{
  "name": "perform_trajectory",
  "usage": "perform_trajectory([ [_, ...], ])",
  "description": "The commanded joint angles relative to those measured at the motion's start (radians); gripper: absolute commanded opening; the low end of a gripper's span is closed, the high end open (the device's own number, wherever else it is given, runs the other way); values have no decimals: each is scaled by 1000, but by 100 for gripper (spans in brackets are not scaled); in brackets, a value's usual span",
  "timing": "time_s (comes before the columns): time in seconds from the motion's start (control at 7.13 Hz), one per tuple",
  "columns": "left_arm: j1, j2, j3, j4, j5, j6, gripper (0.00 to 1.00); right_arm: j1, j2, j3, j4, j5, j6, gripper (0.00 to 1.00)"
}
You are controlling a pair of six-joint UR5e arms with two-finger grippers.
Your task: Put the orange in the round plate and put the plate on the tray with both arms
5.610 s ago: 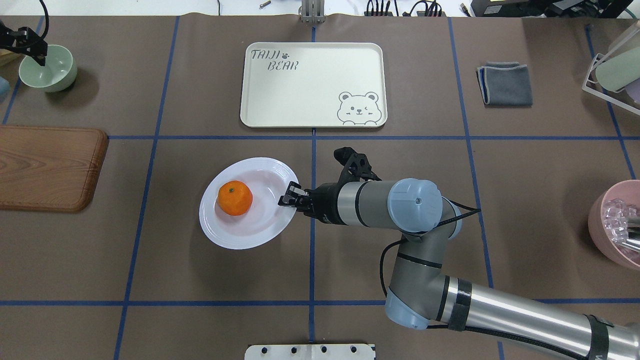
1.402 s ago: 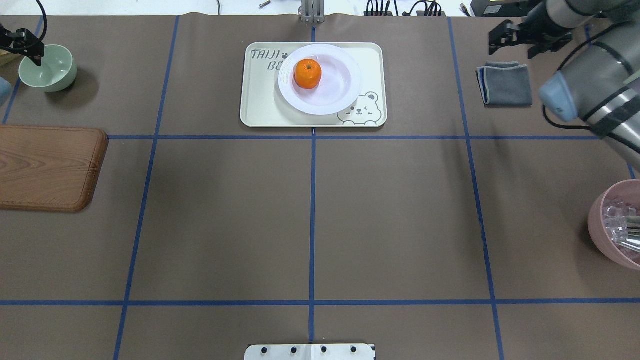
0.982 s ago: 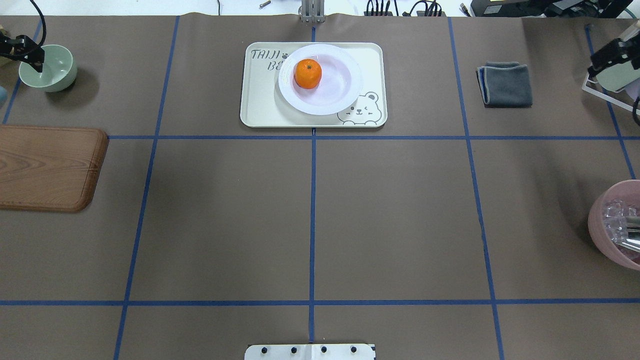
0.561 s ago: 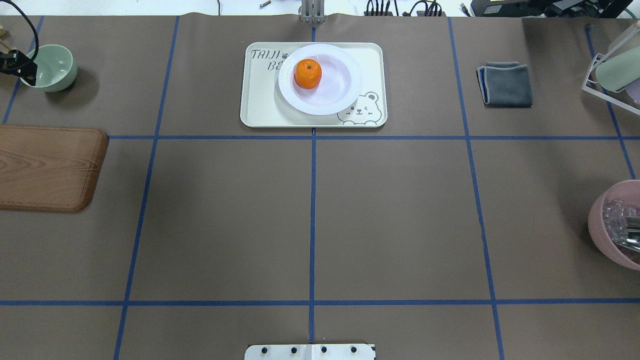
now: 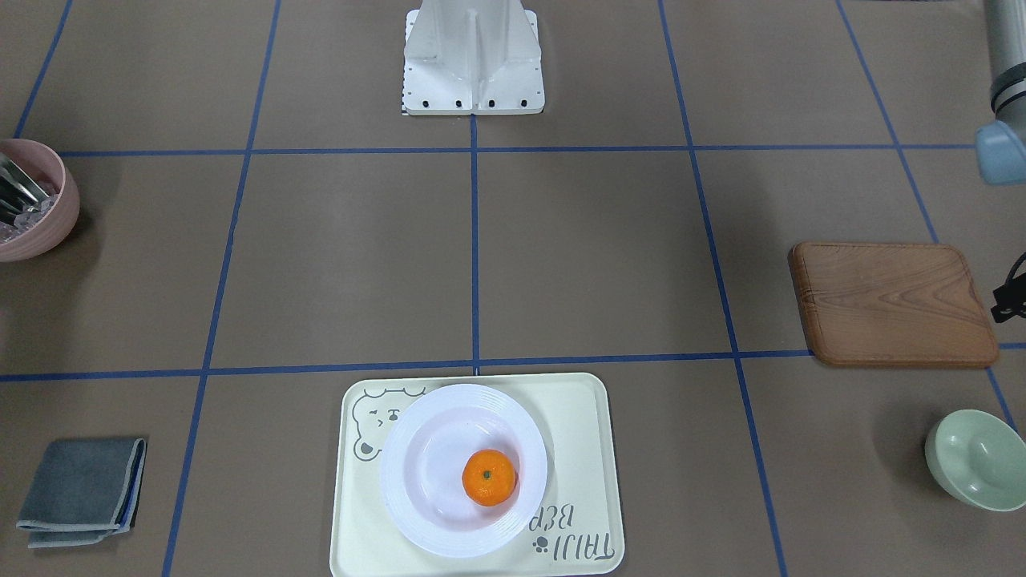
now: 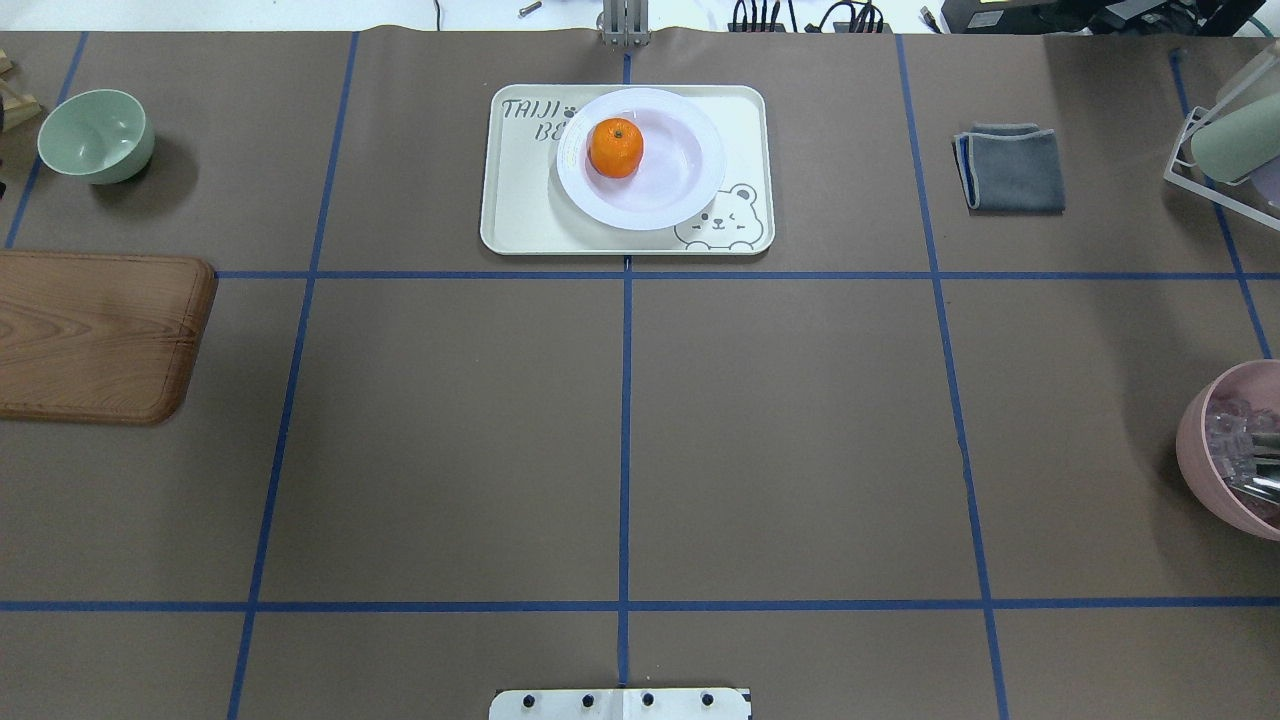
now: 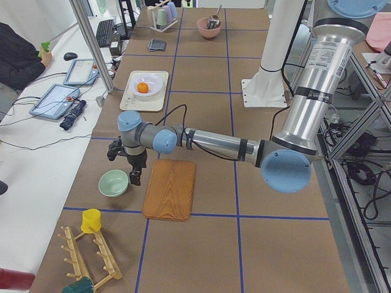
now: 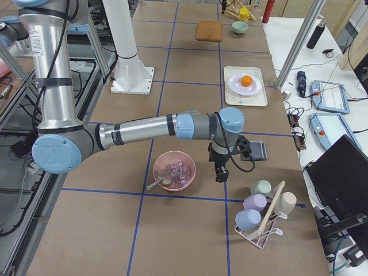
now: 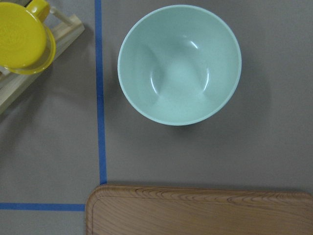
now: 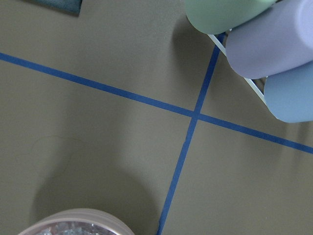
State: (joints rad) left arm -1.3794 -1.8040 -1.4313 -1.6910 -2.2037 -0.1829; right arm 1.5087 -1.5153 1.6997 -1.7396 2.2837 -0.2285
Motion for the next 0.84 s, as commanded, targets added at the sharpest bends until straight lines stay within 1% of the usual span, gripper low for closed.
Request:
perform_trajectory([
  [0.0, -91, 47, 3, 93, -8, 208, 98, 5, -10, -14, 11, -3, 0, 100],
  [0.14, -116, 75, -3, 115, -17, 236, 98, 7, -14, -15, 9, -3, 3, 100],
  [0.28, -148, 74, -8, 138, -104, 232, 98, 7, -16, -15, 8, -3, 12, 100],
  [0.42, -164, 65, -26, 192, -143, 230, 98, 7, -17, -23, 8, -1, 18, 100],
  [0.7, -162, 75, -57, 200, -143, 229, 98, 11, -11, -80, 9, 11, 31, 100],
])
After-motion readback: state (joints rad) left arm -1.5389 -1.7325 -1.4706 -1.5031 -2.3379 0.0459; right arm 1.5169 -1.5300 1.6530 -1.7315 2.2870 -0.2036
